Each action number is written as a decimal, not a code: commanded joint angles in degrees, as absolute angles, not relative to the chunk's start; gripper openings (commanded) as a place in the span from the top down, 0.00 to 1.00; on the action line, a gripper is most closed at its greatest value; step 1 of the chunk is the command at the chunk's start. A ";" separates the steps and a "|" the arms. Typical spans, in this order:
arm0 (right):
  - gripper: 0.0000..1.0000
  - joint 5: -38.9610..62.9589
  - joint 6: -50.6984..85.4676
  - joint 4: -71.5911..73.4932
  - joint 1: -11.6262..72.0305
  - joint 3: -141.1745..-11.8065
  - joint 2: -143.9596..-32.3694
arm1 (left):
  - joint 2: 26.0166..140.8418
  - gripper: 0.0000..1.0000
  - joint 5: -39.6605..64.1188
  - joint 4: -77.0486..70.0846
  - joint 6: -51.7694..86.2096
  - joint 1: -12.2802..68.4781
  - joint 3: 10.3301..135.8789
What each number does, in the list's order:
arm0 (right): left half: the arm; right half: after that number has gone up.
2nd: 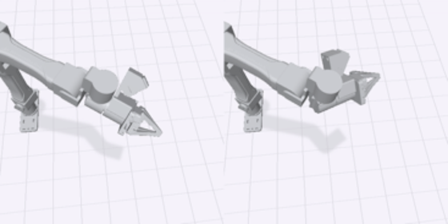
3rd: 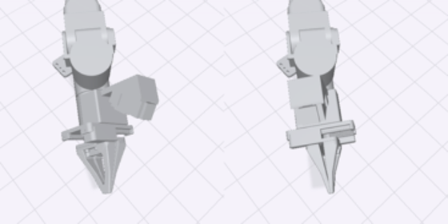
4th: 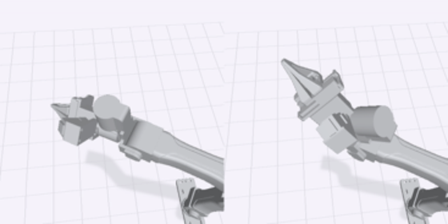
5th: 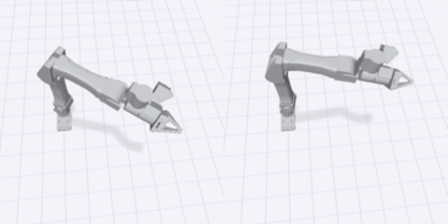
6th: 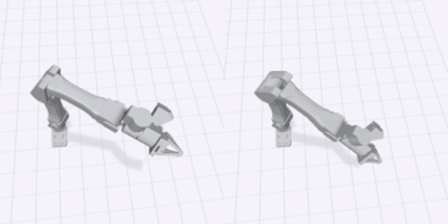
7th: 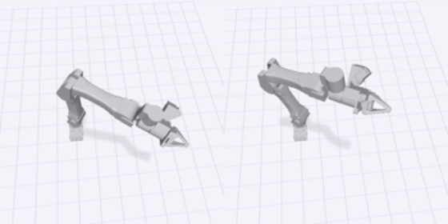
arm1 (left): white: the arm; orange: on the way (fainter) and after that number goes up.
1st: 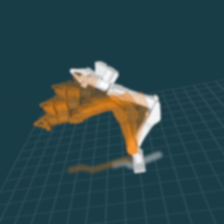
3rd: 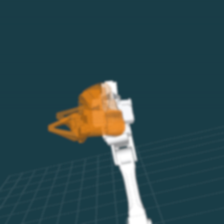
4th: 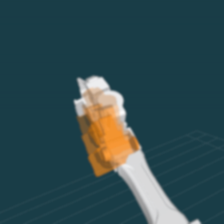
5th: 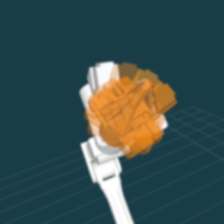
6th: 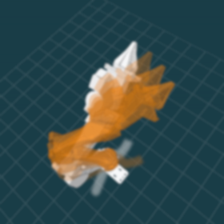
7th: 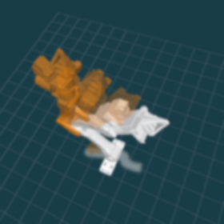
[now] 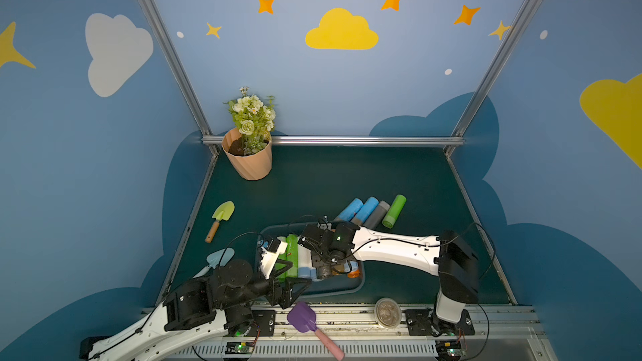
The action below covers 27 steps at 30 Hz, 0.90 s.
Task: Put the roll of trash bags into the storage box
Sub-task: Place the roll of trash bags in the storage box.
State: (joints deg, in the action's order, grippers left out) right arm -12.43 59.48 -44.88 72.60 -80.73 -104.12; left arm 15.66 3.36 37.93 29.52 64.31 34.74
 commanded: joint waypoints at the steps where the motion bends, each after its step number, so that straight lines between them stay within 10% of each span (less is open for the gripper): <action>1: 0.58 -14.03 59.06 -47.20 73.08 -82.15 -103.41 | 16.01 0.00 3.78 36.61 28.80 64.51 35.15; 27: 0.55 -20.23 54.82 -46.54 73.48 -79.68 -92.50 | 16.10 0.00 -6.14 39.58 24.99 64.51 36.49</action>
